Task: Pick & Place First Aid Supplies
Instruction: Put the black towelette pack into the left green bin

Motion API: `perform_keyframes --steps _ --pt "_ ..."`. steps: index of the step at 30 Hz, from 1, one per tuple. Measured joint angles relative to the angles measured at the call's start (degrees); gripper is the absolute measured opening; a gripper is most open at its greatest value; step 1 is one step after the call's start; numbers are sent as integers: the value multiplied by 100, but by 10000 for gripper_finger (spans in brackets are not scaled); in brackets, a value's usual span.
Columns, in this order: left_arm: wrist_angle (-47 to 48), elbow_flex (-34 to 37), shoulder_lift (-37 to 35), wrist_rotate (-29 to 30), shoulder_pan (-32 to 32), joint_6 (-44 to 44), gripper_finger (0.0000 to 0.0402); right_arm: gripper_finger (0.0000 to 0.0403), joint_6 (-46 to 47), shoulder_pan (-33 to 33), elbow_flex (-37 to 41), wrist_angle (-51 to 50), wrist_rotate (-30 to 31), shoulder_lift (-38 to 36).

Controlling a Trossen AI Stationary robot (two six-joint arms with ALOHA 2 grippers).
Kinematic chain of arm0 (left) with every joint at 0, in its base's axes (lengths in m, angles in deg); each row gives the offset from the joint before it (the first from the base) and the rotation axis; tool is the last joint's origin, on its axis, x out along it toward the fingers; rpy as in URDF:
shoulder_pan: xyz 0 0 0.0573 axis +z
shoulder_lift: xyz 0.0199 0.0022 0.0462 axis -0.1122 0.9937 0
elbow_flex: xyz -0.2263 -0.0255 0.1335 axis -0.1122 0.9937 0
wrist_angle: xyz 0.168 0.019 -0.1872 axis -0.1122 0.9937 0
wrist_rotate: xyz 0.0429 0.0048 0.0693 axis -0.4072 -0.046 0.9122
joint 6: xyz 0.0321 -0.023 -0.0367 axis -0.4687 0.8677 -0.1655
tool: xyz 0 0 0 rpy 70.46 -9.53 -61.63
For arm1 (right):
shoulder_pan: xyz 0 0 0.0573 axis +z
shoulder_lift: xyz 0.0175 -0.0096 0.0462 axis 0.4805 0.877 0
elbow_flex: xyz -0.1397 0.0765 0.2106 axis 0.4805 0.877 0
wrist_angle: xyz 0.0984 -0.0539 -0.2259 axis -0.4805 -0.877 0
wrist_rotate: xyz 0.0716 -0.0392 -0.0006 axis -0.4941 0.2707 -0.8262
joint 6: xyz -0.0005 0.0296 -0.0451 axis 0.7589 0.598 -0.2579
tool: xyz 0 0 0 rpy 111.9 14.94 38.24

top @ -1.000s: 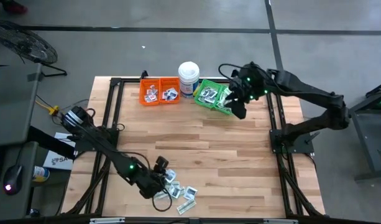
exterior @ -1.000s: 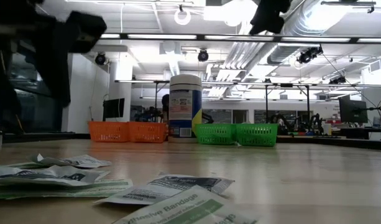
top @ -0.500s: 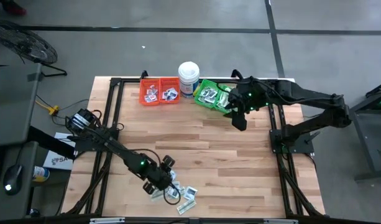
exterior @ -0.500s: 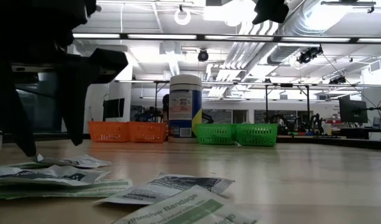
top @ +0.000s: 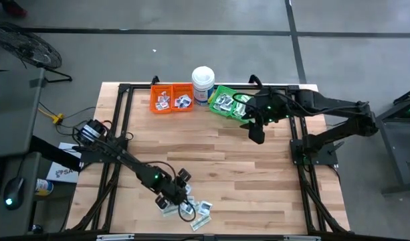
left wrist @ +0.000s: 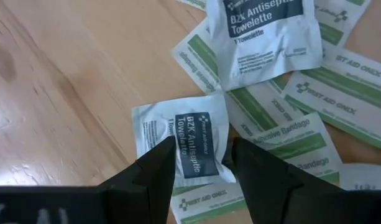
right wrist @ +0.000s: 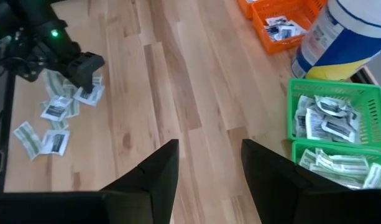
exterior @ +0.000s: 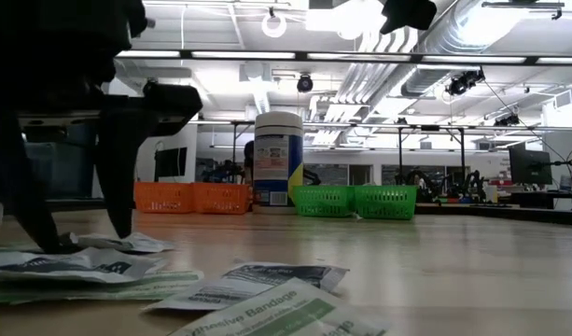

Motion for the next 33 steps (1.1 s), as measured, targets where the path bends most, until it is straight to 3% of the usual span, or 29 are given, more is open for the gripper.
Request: perform_keyframes --steps 5,14,22,29,33 --pt "-27 2 52 135 -2 31 134 168 3 38 0 1 116 0" --pt "101 -157 71 85 -4 22 8 168 23 36 0 1 119 0" --pt "754 -678 117 167 2 -40 3 168 23 36 0 1 119 2" --pt "1809 -1629 111 561 2 -574 1 168 7 36 0 1 89 4" --pt "2206 -2236 98 851 11 -927 1 168 -236 97 0 80 -264 17"
